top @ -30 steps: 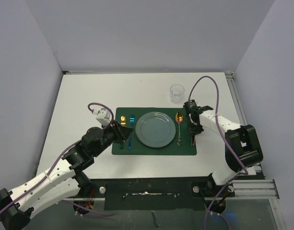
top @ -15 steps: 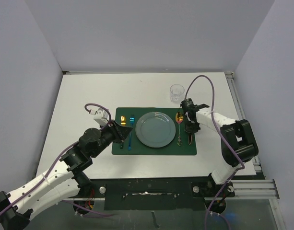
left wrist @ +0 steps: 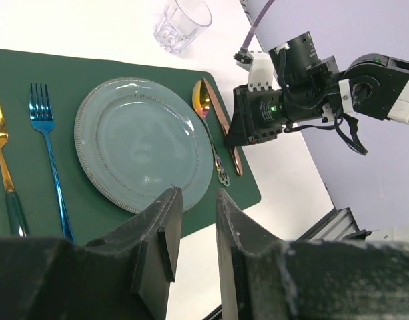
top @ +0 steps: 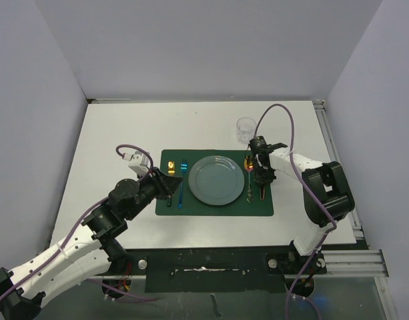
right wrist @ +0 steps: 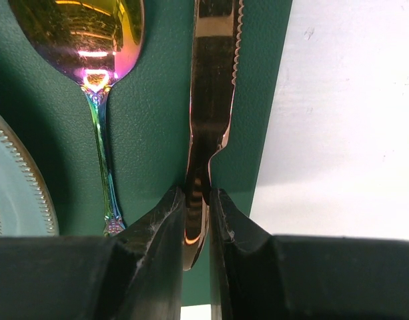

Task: Set the dinner table for one person
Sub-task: Place the knife on the napkin.

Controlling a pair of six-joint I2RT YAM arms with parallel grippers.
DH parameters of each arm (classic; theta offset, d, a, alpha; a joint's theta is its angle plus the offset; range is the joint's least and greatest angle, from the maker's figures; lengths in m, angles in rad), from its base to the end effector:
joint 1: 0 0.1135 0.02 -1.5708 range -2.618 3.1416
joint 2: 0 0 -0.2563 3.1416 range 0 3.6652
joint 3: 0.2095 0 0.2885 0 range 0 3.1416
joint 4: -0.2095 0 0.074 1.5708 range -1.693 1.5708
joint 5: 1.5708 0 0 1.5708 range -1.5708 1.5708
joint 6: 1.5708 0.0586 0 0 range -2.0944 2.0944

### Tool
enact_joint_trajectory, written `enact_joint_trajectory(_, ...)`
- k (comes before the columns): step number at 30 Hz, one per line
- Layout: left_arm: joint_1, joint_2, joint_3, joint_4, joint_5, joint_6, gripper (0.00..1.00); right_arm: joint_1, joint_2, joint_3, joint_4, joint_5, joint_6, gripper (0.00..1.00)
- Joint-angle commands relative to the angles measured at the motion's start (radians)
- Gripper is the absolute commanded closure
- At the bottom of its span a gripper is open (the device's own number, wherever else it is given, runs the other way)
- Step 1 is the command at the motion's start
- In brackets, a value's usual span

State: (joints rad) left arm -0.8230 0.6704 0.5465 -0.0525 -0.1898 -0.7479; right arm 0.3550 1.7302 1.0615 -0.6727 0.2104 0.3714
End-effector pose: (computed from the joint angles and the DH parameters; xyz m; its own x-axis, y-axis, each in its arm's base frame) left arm 0.1687 -0.1656 0.2743 -0.4913 -0.4525 -0.7443 0.3541 0.6769 -0.6453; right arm 0.3316 0.1099 0.1108 -0.9580 0.0234 -0.2857 0.0561 0.9927 -0.1070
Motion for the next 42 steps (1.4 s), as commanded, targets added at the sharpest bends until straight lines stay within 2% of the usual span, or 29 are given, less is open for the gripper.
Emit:
enact_joint_trajectory(1, -0.004, -0.015, 0.006, 0.022, -0.017, 0.008, 0.76, 0.008, 0.006, 0.040, 0.015, -0.008, -0.017, 1.00)
enact_joint_trajectory(6, -0.004, -0.016, 0.007, 0.020, -0.019, 0.007, 0.76, 0.012, 0.016, 0.040, 0.010, -0.001, -0.017, 1.00)
enact_joint_trajectory(10, -0.004, -0.016, 0.006, 0.020, -0.019, 0.008, 0.76, 0.011, 0.012, 0.037, 0.004, 0.004, -0.017, 0.91)
enact_joint_trajectory(17, -0.004, -0.010, 0.004, 0.026, -0.014, 0.008, 0.76, 0.013, -0.008, 0.032, -0.007, 0.008, -0.017, 0.69)
enact_joint_trajectory(26, -0.004, -0.006, 0.002, 0.037, -0.011, 0.006, 0.76, 0.012, -0.112, 0.097, -0.069, -0.012, -0.011, 0.62)
enact_joint_trajectory(31, -0.003, 0.009, 0.016, 0.040, -0.005, 0.010, 0.76, 0.012, -0.235, 0.177, -0.118, -0.015, 0.006, 0.59)
enact_joint_trajectory(34, -0.005, 0.019, 0.021, 0.047, 0.000, 0.009, 0.76, 0.012, -0.346, 0.245, -0.132, 0.031, 0.028, 0.54)
enact_joint_trajectory(38, -0.005, 0.038, 0.023, 0.071, 0.022, 0.000, 0.76, 0.012, -0.515, 0.317, -0.109, 0.077, 0.036, 0.38)
enact_joint_trajectory(42, -0.005, 0.059, 0.020, 0.099, 0.048, -0.016, 0.76, 0.012, -0.637, 0.300, -0.070, 0.096, 0.042, 0.28)
